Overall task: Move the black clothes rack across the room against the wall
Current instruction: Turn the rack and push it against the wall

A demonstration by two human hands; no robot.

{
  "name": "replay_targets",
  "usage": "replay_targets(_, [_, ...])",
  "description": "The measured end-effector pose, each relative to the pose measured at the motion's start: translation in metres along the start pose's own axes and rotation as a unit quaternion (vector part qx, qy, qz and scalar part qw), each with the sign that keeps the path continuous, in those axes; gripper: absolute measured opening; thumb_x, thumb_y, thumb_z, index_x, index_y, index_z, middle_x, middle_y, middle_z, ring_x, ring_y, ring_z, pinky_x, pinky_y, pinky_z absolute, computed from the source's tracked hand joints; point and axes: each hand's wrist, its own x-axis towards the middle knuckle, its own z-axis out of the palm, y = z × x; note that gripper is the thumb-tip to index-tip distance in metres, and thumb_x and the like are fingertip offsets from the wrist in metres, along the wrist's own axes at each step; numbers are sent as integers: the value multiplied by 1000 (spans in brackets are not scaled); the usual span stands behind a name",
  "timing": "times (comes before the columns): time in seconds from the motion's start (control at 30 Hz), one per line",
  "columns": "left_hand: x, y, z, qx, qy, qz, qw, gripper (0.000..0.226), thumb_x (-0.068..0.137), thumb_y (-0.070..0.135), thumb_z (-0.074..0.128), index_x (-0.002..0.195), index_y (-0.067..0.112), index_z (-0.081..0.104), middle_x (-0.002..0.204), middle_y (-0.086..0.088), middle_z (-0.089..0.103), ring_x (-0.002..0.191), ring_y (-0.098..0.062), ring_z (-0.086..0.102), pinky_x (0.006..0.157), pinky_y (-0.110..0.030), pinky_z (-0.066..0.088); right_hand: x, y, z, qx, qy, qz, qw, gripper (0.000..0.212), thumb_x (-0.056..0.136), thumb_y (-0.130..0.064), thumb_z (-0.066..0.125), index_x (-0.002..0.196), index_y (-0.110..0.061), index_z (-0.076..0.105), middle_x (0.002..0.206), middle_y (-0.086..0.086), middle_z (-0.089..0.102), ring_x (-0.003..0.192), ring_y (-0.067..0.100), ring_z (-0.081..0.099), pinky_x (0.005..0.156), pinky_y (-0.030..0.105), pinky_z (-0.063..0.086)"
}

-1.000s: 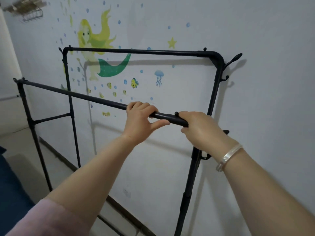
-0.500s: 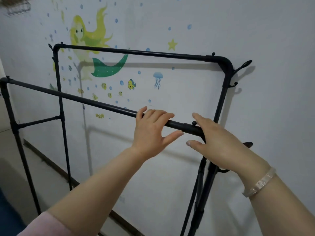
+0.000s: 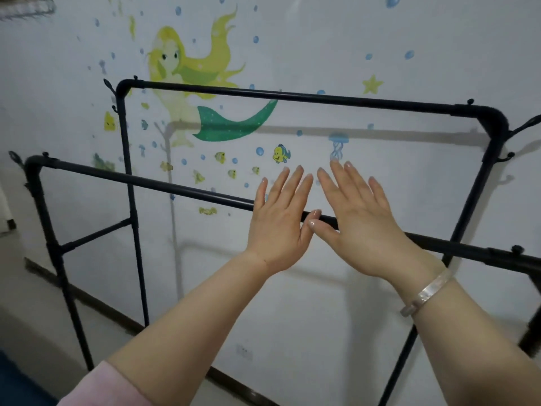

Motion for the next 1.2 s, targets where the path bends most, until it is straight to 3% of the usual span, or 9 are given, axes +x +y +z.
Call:
replay_targets(0.13, [-9,-56,-18,19,3,-69,997,66,97,51,23,153,17,25,164,-8,16,150,-26,5,116,-42,-12,32,-44,16,-6,-40,14,999,77,86,-67,9,150,-30,-11,159,-4,-22,142,13,-24,114,40,-14])
replay_targets(0.33, [-2,-154,-43,9,76,-290,954,76,94,59,34,155,20,11,165,-13,-8,149,-28,-12,113,-42,-17,92,-95,33,-16,-51,-40,998,74,94,-64,22,152,-27,-4,161,0,-14,145,17,-16,114,39,-9])
replay_targets(0.43, [4,-201,-63,-19,106,-449,887,91,90,54,51,155,13,1,161,-24,-17,148,-34,-16,116,-48,-10,110,-114,41,19,-75,-64,995,66,99,-52,30,153,-25,3,163,3,-3,147,20,0,114,35,1])
replay_targets(0.53, [4,-236,-82,-87,115,-573,807,103,84,38,64,153,6,-6,158,-31,-16,148,-38,-9,119,-46,-2,109,-122,55,24,-114,-68,991,48,103,-35,31,149,-24,21,148,5,39,122,30,46,94,39,39])
replay_targets(0.63, [7,-242,-80,-139,116,-575,798,96,84,22,58,152,5,-7,159,-30,-14,147,-42,3,119,-46,12,103,-119,61,-9,-65,-73,995,33,103,-31,32,135,-24,37,106,0,60,79,28,55,62,36,40])
replay_targets(0.8, [19,-244,-59,-171,109,-567,799,90,85,19,53,154,11,-5,161,-23,-17,147,-45,0,117,-50,16,108,-108,66,-26,-37,-73,996,17,103,-30,33,111,-20,45,66,-8,34,52,17,36,46,34,22])
replay_targets(0.93, [31,-249,-40,-186,87,-562,801,90,86,19,52,154,15,-6,162,-19,-18,147,-44,-3,117,-54,15,114,-99,75,-29,-25,-55,998,14,103,-28,34,108,-20,44,68,-7,36,49,15,30,45,35,18])
replay_targets(1.13, [42,-256,-26,-164,66,-555,813,89,84,23,51,155,18,-3,161,-22,-17,146,-45,2,115,-55,19,125,-89,85,-29,-15,-50,998,21,103,-28,32,121,-22,42,104,-2,61,63,24,42,51,35,25])
replay_targets(1.2, [41,-256,-26,-126,58,-549,824,90,82,27,51,155,17,-2,160,-27,-18,147,-42,-6,119,-53,8,125,-88,88,-37,-12,-53,998,28,103,-30,30,129,-22,37,110,-3,61,67,24,46,51,35,25])
